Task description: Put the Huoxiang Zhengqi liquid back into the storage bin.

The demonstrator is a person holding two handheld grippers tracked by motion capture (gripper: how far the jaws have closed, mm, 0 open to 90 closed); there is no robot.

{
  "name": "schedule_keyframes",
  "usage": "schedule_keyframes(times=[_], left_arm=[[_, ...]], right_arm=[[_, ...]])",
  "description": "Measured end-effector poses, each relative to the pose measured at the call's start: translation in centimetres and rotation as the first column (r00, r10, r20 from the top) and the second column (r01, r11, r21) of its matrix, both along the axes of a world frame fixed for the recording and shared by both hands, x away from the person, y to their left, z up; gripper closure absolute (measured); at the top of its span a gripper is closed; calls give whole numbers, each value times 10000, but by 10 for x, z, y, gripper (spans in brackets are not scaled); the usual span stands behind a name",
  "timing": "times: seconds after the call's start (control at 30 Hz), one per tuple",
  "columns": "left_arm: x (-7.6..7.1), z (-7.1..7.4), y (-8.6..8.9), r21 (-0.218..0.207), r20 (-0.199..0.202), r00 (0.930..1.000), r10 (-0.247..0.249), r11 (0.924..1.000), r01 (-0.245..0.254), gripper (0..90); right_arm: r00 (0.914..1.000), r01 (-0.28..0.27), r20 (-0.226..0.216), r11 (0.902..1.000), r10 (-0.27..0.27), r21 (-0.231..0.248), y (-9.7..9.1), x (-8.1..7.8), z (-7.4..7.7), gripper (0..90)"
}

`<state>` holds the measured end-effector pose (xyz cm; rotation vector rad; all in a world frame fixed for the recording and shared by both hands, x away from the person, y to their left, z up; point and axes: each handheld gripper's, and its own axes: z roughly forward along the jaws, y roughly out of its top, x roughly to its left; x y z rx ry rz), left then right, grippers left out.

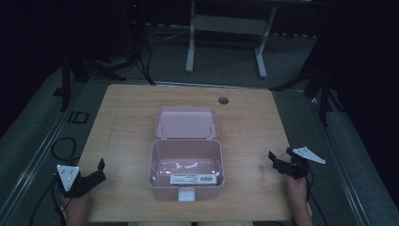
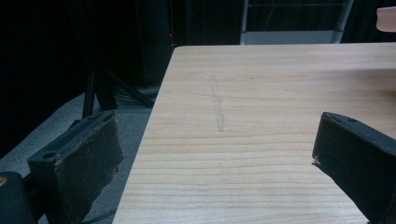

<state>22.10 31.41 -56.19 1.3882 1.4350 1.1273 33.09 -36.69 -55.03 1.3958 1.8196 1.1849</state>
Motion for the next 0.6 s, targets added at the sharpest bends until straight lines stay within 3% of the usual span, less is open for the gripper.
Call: schedule_keyframes(times=[0.2,0.43,0.6], left_arm=[[0,0,0,-25,39,10000,12,10000,-12,13],[0,0,0,-3,58,10000,-6,10000,6,13],[0,0,0,-5,56,10000,-13,10000,13,14]], right_arm=[[9998,-219,-4,9985,219,-494,6,0,-2,133],[9998,116,156,9985,-108,-529,5,-1,-1,133],[10000,11,23,9985,-10,-553,6,1,-2,133]])
